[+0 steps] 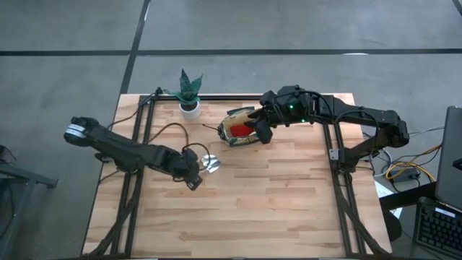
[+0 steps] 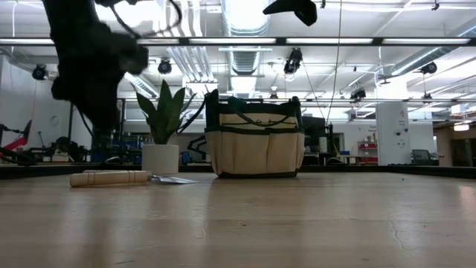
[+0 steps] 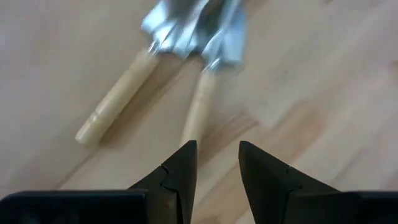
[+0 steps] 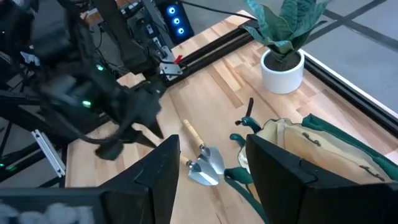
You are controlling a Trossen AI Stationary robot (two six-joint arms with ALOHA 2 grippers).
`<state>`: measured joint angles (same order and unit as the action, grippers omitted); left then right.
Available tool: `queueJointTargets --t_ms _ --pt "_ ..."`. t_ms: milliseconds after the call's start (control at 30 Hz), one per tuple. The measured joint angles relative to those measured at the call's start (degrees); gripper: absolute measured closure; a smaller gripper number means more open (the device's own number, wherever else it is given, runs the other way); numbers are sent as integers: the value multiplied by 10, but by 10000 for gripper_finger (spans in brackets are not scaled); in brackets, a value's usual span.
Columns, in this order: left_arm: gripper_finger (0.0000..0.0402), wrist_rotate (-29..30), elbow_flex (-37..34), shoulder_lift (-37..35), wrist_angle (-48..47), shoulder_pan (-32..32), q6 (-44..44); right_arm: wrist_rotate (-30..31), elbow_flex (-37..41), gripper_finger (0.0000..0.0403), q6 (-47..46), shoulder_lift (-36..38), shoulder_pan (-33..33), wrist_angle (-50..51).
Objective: Pick & Place Garden tools in Gardening bag
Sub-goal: Put the brown trowel into the white bag
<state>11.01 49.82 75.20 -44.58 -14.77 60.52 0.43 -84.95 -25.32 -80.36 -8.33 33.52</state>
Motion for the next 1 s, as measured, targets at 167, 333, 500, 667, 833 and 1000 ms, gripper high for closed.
queueJointTargets --t_ms 167,333,500,667,833,1000 --pt "280 -54 -21 32 6 26 -31 2 5 225 -2 0 2 0" --pt "280 -55 -24 61 25 32 -57 2 11 228 -11 0 2 1" --pt "280 -58 -23 87 53 35 -69 2 16 236 -13 0 2 1" --pt "280 -61 -24 123 52 43 -72 2 17 245 -13 0 2 0" --pt "280 -62 -23 152 54 47 -82 2 18 254 -12 0 2 1" --pt "284 -70 -22 160 57 48 -107 2 18 265 -12 0 2 1"
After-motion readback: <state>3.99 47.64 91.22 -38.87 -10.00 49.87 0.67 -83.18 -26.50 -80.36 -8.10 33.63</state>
